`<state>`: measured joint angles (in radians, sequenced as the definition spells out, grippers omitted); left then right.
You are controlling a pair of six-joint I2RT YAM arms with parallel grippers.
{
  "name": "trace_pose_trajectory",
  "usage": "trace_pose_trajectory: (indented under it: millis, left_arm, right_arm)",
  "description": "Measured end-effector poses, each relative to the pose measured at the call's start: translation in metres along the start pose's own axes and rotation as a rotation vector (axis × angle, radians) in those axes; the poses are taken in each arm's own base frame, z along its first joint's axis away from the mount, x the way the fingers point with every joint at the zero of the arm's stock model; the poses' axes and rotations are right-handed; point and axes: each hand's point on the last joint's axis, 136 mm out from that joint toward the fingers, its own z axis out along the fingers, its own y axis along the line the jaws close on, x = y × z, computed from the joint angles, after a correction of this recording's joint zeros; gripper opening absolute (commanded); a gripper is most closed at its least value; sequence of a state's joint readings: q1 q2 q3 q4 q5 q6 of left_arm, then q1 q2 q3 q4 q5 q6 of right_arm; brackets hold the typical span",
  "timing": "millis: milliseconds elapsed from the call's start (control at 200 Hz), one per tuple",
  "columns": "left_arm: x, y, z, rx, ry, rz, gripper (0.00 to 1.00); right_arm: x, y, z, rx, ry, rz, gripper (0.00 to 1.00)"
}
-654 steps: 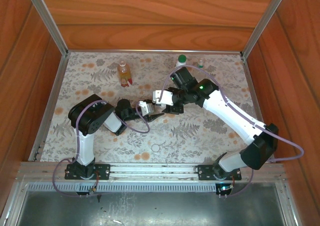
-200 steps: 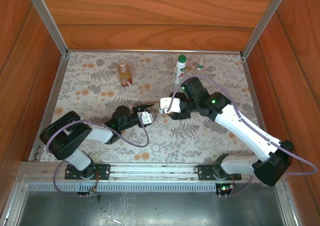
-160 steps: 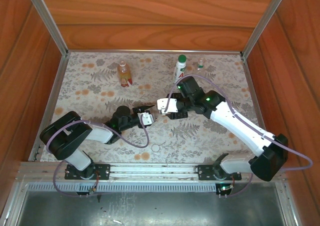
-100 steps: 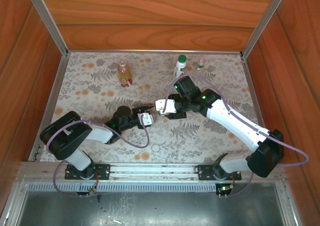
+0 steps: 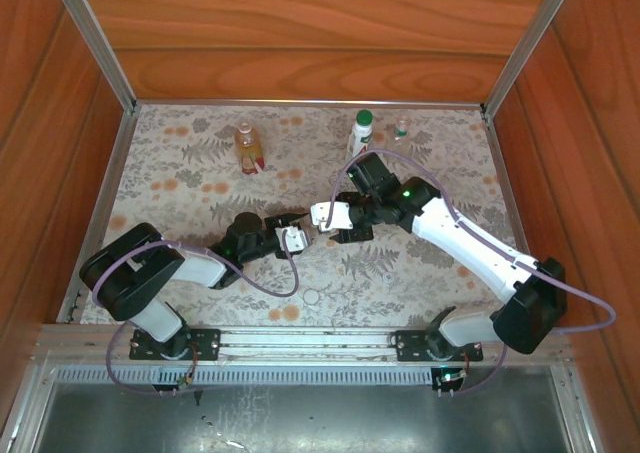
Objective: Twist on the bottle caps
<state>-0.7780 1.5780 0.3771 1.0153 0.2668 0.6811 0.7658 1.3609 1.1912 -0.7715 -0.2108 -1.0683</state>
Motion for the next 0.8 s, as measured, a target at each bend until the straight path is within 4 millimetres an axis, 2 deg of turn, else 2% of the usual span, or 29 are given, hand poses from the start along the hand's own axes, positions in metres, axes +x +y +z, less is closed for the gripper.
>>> trace_pose_trajectory:
  millis: [335,550,605,695,800]
  left_arm:
    - [0.001,0.000,0.000,0.001,0.005,-0.002,0.57]
    - [0.003,0.003,-0.002,-0.012,0.025,-0.006,0.57]
    - [0.003,0.004,-0.002,-0.016,0.028,-0.006,0.57]
    - [0.003,0.007,-0.002,-0.028,0.032,-0.003,0.57]
    - [0.003,0.013,-0.001,-0.048,0.039,-0.001,0.57]
  right_arm:
    - [0.003,-0.007,0.004,0.023,0.016,0.012,0.43]
    - [0.003,-0.011,0.006,0.058,0.009,0.095,0.34]
    - [0.003,-0.013,0.006,0.072,-0.001,0.163,0.27]
    - [0.002,-0.017,0.005,0.099,-0.020,0.325,0.22]
    - [0.002,-0.024,0.005,0.136,-0.051,0.666,0.17]
